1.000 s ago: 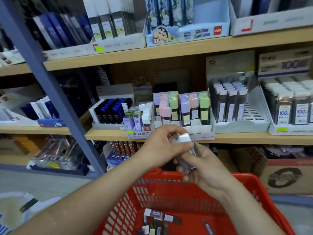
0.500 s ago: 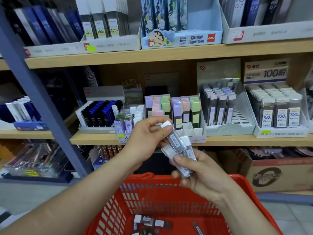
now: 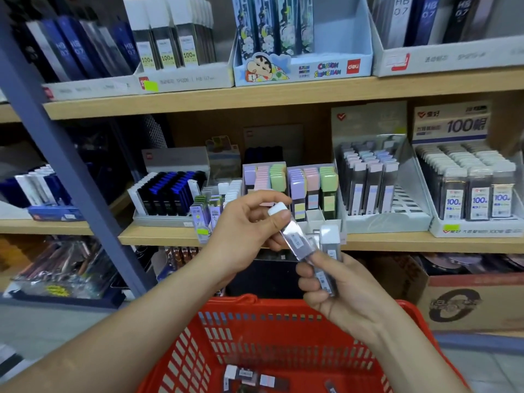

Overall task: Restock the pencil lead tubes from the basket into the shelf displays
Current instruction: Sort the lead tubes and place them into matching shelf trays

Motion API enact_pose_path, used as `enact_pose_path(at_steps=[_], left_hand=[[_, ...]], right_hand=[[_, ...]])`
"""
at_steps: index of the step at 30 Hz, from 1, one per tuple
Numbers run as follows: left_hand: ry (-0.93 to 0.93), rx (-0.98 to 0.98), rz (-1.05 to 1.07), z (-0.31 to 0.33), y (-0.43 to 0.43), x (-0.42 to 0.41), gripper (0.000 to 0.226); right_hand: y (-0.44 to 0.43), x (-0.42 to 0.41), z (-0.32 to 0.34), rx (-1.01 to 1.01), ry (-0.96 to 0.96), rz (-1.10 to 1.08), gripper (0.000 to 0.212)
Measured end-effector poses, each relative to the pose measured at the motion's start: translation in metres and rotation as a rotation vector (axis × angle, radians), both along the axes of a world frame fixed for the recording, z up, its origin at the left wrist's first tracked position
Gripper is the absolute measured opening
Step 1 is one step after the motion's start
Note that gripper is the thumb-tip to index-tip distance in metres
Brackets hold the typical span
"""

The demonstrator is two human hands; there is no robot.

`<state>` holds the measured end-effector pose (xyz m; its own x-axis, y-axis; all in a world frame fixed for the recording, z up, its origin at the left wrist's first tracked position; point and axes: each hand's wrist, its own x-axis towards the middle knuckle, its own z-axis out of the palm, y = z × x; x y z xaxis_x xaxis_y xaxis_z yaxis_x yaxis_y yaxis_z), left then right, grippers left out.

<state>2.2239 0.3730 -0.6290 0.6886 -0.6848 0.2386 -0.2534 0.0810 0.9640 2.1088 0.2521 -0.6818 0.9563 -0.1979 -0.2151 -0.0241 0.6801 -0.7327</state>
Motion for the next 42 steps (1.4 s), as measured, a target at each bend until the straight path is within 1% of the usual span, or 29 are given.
enact_pose_path(at_steps=[2, 4, 8, 11, 13, 14, 16, 18, 20, 22, 24, 25, 26, 28, 30, 33, 34, 36, 39, 42], left_hand=[[-0.015, -0.006, -0.013, 0.002, 0.003, 0.001, 0.013], [-0.025, 0.006, -0.02, 0.004, 0.009, 0.004, 0.014], [0.013, 0.054, -0.044, 0.008, 0.028, 0.015, 0.015], [0.088, 0.071, -0.037, 0.013, 0.041, 0.026, 0.025], [0.113, 0.077, -0.007, 0.017, 0.048, 0.034, 0.019], [0.116, 0.079, 0.007, 0.019, 0.051, 0.038, 0.016], [0.104, 0.08, 0.052, 0.023, 0.057, 0.047, 0.021], [0.087, 0.065, 0.085, 0.026, 0.061, 0.055, 0.023], [0.12, 0.026, 0.06, 0.03, 0.065, 0.065, 0.024], [0.18, -0.01, -0.051, 0.034, 0.071, 0.075, 0.029], [0.162, -0.012, -0.11, 0.036, 0.075, 0.086, 0.031], [0.125, -0.006, -0.081, 0.036, 0.075, 0.09, 0.029], [0.086, 0.001, -0.009, 0.037, 0.074, 0.093, 0.026], [0.005, 0.007, 0.207, 0.039, 0.07, 0.098, 0.017], [-0.089, 0.008, 0.414, 0.038, 0.067, 0.11, 0.012], [-0.214, 0.042, 0.592, 0.03, 0.062, 0.131, 0.008], [-0.239, 0.051, 0.623, 0.027, 0.059, 0.135, 0.007], [-0.264, 0.055, 0.658, 0.022, 0.05, 0.142, 0.012], [-0.335, 0.101, 0.667, 0.017, 0.037, 0.153, 0.016], [-0.419, 0.24, 0.639, 0.015, 0.027, 0.163, 0.02]], right_hand=[[0.003, 0.002, 0.0, 0.078, 0.001, 0.017, 0.035], [0.006, 0.005, 0.001, 0.086, 0.002, 0.026, 0.035], [0.014, 0.016, 0.004, 0.02, -0.015, 0.019, 0.036], [0.022, 0.028, 0.005, -0.057, -0.017, -0.003, 0.034], [0.028, 0.036, 0.008, -0.131, -0.029, -0.003, 0.03], [0.031, 0.039, 0.01, -0.175, -0.03, -0.001, 0.031], [0.036, 0.047, 0.016, -0.252, -0.021, -0.011, 0.035], [0.038, 0.056, 0.024, -0.311, -0.027, -0.034, 0.022], [0.039, 0.064, 0.033, -0.359, -0.047, -0.039, 0.011], [0.04, 0.073, 0.038, -0.36, -0.049, -0.042, 0.008], [0.041, 0.08, 0.04, -0.327, -0.024, -0.031, 0.009], [0.042, 0.083, 0.04, -0.331, -0.01, -0.024, 0.011], [0.044, 0.086, 0.04, -0.359, 0.004, -0.025, 0.013], [0.043, 0.092, 0.04, -0.437, 0.036, -0.056, 0.015], [0.041, 0.097, 0.042, -0.485, 0.067, -0.085, 0.021], [0.038, 0.098, 0.043, -0.454, 0.114, -0.097, 0.021], [0.037, 0.098, 0.042, -0.414, 0.129, -0.095, 0.021], [0.037, 0.097, 0.04, -0.357, 0.155, -0.074, 0.022], [0.036, 0.096, 0.037, -0.342, 0.173, -0.042, 0.022], [0.033, 0.096, 0.035, -0.329, 0.181, -0.037, 0.021]])
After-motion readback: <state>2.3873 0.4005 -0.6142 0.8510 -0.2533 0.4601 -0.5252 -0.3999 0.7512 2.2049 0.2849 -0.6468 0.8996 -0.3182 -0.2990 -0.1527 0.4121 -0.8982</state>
